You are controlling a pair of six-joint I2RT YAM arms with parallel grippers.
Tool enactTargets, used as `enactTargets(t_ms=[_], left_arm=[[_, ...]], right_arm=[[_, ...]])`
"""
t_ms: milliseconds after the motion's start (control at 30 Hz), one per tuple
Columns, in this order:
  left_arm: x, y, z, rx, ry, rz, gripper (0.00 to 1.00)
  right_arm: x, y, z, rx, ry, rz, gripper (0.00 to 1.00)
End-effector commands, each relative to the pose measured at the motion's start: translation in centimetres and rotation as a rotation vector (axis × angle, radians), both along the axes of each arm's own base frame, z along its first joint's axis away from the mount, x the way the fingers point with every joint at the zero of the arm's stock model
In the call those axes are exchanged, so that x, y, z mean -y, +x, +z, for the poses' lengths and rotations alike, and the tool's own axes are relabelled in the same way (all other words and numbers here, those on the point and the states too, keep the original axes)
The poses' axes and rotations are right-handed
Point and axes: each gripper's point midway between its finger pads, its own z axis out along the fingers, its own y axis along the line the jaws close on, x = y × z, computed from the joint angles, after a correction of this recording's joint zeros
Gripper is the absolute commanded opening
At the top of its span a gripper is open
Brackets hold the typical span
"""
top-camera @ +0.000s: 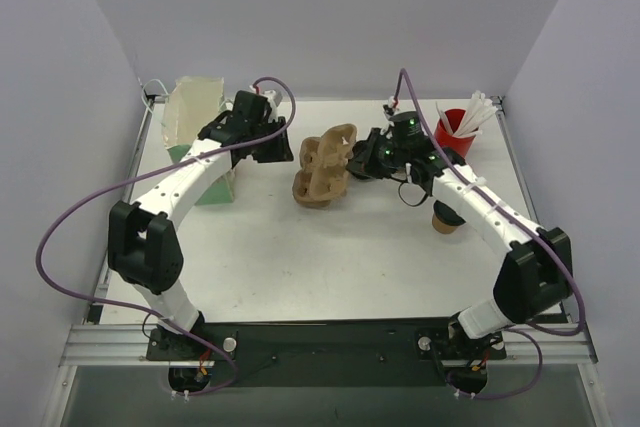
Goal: Pack the takeout coffee
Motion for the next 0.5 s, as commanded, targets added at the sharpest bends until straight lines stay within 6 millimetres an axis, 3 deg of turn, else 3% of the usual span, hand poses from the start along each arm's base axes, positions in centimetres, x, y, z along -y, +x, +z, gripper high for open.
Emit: enactTargets(t_ms=[0, 267, 400, 467], left_arm=[[2.6, -0.7, 1.0, 0.022, -0.025, -0.080, 0.41], [6.2, -2.1, -3.3, -0.058, 0.004, -0.135, 0.40], [6.8, -2.6, -3.4, -0.047, -0.020, -0.134, 0.39], [6.7, -2.6, -3.0, -0.039, -0.024, -0.129, 0.39]], right_arm=[[3.4, -3.2, 0.8, 0.012, -0.049, -0.030, 0.00], [4.9, -9.1, -2.0, -0.085, -0.054, 0.007, 0.00], [5.2, -11.1, -3.9, -0.125, -0.069, 0.027, 0.00], [5.5, -12.1, -5.8, -0.165, -0.085, 0.034, 0.00]])
